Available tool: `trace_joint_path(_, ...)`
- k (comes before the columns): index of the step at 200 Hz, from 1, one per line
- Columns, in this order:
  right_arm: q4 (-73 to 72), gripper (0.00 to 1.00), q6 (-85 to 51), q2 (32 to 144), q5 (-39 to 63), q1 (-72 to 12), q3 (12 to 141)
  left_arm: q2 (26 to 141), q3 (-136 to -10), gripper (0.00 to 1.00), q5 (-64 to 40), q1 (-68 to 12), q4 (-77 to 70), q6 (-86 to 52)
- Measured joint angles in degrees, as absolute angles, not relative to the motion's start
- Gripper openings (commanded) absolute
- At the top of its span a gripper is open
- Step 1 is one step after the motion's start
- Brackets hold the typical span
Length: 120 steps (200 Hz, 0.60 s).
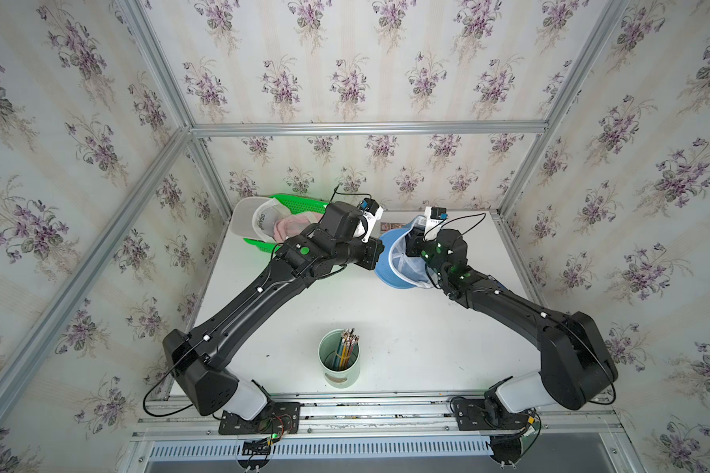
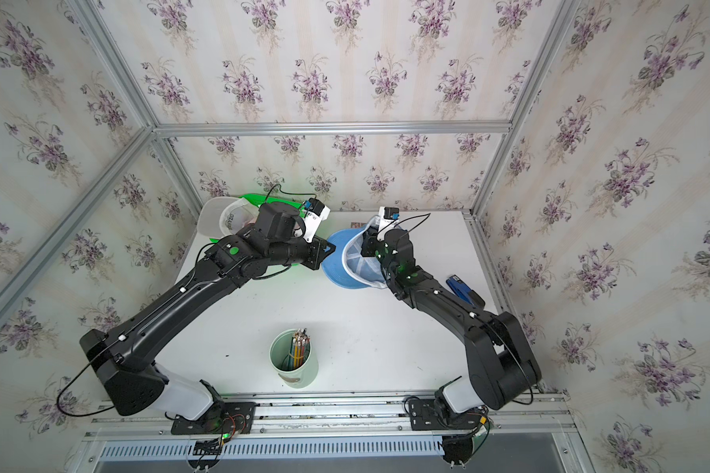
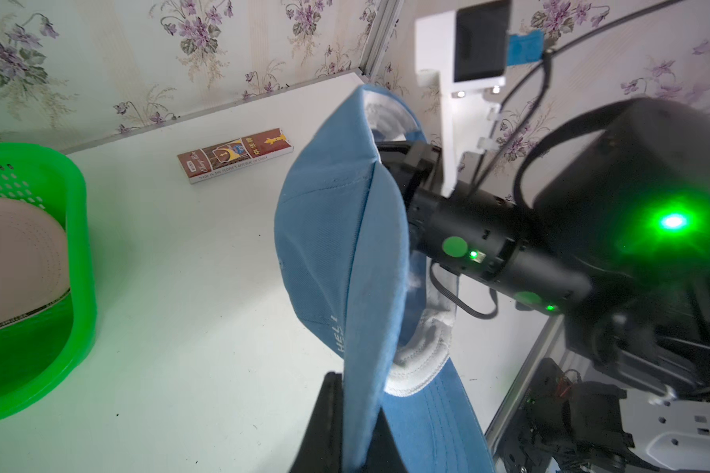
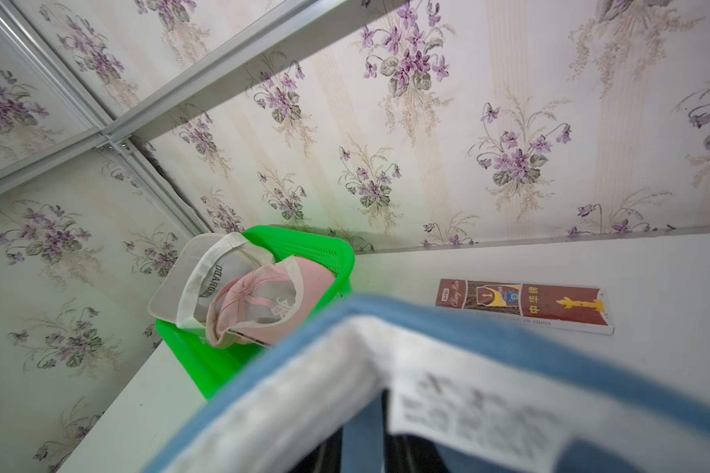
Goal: Turn the baseball cap inside out
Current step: Turn over the baseball cap.
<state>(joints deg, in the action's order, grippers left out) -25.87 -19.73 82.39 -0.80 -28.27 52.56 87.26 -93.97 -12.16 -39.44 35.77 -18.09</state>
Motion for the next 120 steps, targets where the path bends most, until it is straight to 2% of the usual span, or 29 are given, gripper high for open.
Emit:
trace_joint_path(26,-23.81,0.24,-18.57,77.34,3.99,-28.45,50.17,89.91,-97.23,0.00,-10.33,-38.20,35.68,-16.34)
trace_joint_path(61,-18.15,0.21,-17.30,77.36,10.74,-28.45,49.58,89.30,-95.26,0.00,-10.74,-38.17,32.73,-12.27)
trace_joint_path(120,-19.09,0.21,-18.09,87.22,20.18,-28.73,54.52,84.55,-88.77,0.00,-18.17,-38.22,30.26,-8.78)
